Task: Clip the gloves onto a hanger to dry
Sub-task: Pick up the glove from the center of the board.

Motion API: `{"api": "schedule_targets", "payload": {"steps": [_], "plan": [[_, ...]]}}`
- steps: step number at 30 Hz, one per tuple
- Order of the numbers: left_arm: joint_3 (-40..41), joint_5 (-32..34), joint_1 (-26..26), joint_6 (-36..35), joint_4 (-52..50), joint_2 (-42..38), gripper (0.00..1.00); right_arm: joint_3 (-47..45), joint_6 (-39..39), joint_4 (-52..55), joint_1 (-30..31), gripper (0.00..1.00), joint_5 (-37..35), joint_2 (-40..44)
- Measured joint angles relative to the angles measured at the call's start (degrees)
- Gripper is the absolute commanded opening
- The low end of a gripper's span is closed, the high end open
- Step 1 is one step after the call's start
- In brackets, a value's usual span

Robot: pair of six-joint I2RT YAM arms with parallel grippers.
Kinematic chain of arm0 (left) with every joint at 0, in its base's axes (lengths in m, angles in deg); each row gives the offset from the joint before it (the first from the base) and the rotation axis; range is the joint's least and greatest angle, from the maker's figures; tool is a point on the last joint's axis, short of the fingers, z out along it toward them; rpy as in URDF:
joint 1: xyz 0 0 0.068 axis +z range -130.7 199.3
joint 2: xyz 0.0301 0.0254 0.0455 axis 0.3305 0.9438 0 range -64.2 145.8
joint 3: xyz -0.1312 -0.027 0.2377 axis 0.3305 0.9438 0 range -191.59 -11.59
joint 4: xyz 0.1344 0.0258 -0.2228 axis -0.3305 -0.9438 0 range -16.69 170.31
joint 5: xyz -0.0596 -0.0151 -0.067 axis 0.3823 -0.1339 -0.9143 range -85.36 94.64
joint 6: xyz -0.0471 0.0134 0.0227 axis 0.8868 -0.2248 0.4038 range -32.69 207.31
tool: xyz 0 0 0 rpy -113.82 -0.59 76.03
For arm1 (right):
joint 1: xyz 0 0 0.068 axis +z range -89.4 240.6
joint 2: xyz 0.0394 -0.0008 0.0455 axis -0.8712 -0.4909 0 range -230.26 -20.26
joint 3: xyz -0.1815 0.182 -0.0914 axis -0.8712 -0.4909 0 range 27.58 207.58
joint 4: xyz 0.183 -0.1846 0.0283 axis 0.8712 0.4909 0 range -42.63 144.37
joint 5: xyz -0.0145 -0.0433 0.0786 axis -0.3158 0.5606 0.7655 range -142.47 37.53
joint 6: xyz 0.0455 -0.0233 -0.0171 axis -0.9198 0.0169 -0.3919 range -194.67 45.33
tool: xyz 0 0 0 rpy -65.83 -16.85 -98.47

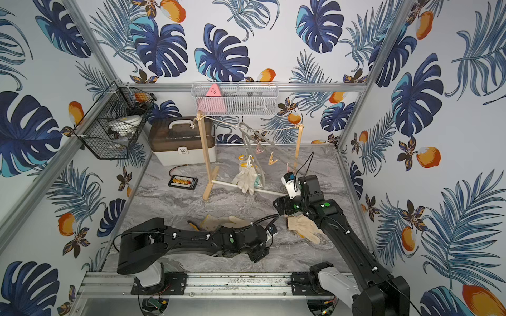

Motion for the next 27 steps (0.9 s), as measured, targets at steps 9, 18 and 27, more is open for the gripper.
{"api": "schedule_targets", "payload": {"steps": [9,18,27], "plan": [[-1.27,5.73,0.61,-1.86,1.36,3.74,0.71,-0.31,0.02,0.46,-2.19,0.88,0.96,0.9],[-1.9,6.82,2.32,-1.77,1.53,5.57,0.66,-0.68,0.07,0.66,-3.17,0.88,2.43,1.11],[-2.97,5.11,3.41,-0.98,4.07,7.69,0.21,-0.63,0.09,0.66,-3.72,0.88,3.43,0.98]]}}
